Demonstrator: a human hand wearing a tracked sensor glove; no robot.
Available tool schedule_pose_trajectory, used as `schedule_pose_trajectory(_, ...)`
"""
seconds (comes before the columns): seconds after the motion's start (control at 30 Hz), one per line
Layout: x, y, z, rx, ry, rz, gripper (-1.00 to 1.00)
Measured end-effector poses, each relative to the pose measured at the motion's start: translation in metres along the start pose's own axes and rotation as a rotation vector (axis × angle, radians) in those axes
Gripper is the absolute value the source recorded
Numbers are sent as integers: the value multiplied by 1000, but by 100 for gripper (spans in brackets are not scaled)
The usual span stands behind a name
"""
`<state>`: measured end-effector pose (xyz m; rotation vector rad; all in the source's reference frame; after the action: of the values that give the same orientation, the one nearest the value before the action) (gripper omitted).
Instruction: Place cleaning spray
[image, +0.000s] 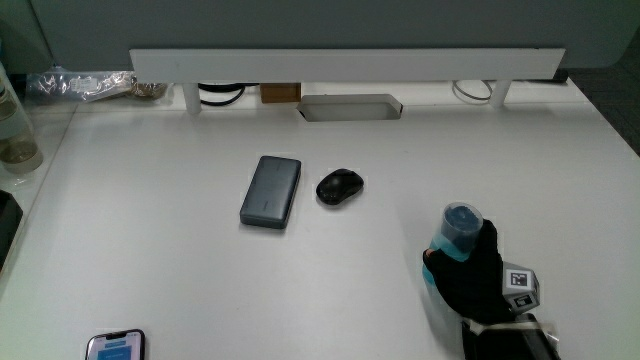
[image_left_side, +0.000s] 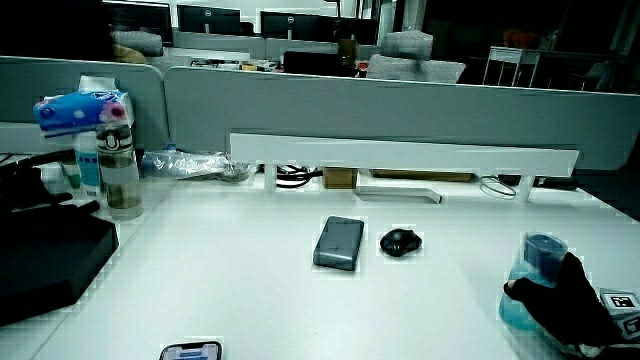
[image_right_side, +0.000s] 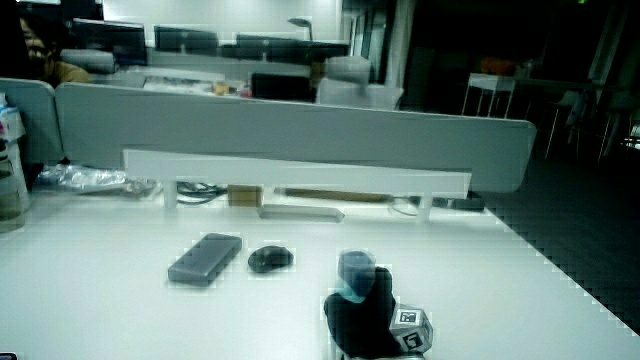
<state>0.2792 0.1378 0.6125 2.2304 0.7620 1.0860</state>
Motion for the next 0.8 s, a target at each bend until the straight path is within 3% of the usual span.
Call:
schedule_pose_trajectory(0.17, 5, 1, 7, 37, -15, 0, 0)
schedule_pose_trajectory(0.47, 11, 3, 10, 22, -19, -26, -26)
schedule_pose_trajectory(0.8, 9, 1, 11, -15, -3, -6, -58)
